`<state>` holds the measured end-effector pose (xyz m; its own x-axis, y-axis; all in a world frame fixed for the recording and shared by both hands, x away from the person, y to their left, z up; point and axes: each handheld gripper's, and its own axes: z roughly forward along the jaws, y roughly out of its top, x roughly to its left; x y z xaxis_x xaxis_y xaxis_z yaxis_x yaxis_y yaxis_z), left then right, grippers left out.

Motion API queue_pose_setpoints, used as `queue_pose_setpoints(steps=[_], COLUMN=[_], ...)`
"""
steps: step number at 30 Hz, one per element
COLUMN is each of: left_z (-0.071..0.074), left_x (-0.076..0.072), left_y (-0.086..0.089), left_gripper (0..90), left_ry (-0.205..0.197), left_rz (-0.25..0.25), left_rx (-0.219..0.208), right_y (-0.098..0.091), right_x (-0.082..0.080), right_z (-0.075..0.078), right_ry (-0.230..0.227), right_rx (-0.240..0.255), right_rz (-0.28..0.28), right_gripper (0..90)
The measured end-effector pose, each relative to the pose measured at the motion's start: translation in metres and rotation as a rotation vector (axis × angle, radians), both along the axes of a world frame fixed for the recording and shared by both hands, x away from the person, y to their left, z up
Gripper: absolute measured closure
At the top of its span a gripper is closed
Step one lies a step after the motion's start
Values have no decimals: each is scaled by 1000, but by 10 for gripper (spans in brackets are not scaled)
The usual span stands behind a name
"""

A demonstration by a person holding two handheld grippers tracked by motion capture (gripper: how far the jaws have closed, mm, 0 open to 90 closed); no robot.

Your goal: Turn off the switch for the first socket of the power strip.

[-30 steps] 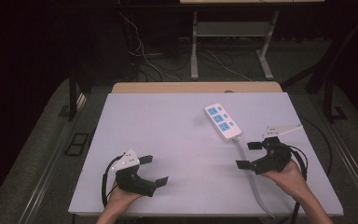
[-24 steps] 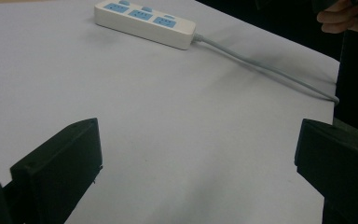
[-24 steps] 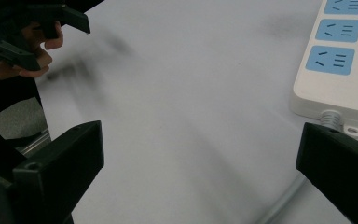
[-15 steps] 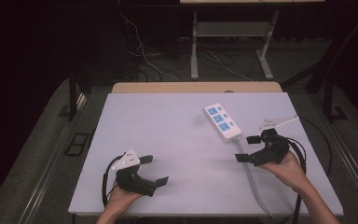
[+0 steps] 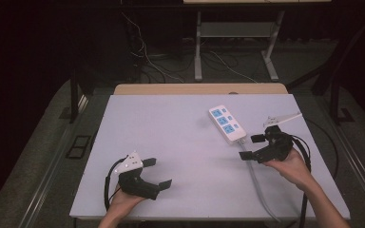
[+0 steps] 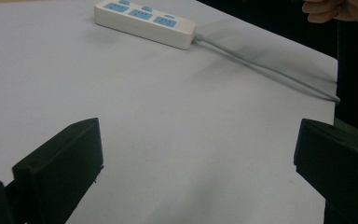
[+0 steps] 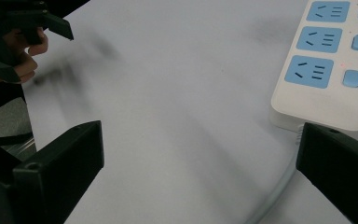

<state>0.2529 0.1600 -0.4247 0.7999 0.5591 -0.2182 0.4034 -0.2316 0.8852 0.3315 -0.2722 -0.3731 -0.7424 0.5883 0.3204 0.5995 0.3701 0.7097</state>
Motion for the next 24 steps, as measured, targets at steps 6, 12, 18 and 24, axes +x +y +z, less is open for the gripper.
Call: queue_pose_setpoints(steps=[6,12,18,24], left_z=[0,0,0,0], left_x=[0,0,0,0], left_y=[0,0,0,0], left_gripper=[1,1,1,1], left_ry=[1,3,4,5], left_rz=[0,-1,-1,-2], left_rx=[-10,-10,-9,-7], right_y=[-3,-4,-1,1], right_x=[7,15,21,29], right_z=[-1,3,7,11], right_ry=[10,10,9,8], right_rx=[-2,-14,-28,-24], right_rz=[-14,-11,-7,5], right_gripper=[5,5,5,5])
